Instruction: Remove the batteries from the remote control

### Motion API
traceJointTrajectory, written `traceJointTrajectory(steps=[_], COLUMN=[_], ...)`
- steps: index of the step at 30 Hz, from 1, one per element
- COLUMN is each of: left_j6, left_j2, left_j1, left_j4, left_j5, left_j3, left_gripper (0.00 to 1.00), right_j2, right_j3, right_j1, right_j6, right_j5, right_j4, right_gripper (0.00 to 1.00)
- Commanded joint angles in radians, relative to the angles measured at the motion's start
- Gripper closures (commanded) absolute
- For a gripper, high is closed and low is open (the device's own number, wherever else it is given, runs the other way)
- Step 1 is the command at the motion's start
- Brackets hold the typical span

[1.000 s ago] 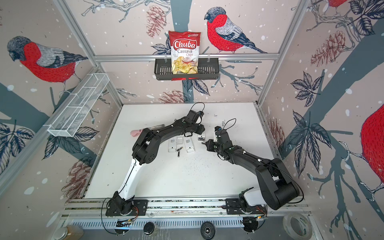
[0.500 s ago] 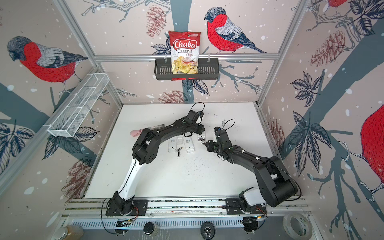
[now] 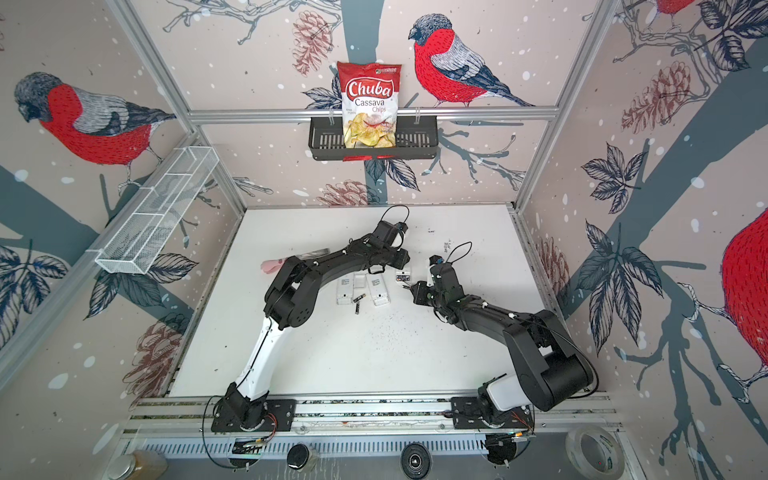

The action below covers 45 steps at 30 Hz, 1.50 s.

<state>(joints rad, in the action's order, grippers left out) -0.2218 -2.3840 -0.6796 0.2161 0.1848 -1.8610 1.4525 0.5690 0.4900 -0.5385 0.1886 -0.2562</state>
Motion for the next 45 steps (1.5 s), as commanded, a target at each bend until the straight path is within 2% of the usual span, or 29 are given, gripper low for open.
traceJointTrajectory(steps=[1, 8, 19, 35, 45], left_j6=[-0.009, -0.01, -0.014, -0.014, -0.013], left_j2=[-0.001, 0.0, -0.001, -0.003, -0.004], left_j1=[-0.003, -0.001, -0.001, 0.0, 0.004], left_j4=[0.083, 0.081, 0.078, 0.077, 0.079], left_j5=[0.015, 0.016, 0.022, 0.027, 0.033], left_j3=[0.011, 0.019, 0.022, 0.021, 0.023], left_gripper=[0.69, 0.69, 0.69, 0.7, 0.7], right_j2=[0.003, 0.012, 0.073, 0.274, 0.346], right_j3=[-0.028, -0.116, -0.214, -0.281, -0.247], right_j1=[0.001, -0.002, -0.044, -0.1, -0.107], right_j6=[-0.031, -0.109, -0.216, -0.371, -0.373], right_j5=[-0.021, -0.022, 0.071, 0.217, 0.212], right_j4=[-0.061, -0.217, -0.485, -0.917, -0.945], right_gripper=[1.0, 1.0, 1.0, 1.0, 1.0])
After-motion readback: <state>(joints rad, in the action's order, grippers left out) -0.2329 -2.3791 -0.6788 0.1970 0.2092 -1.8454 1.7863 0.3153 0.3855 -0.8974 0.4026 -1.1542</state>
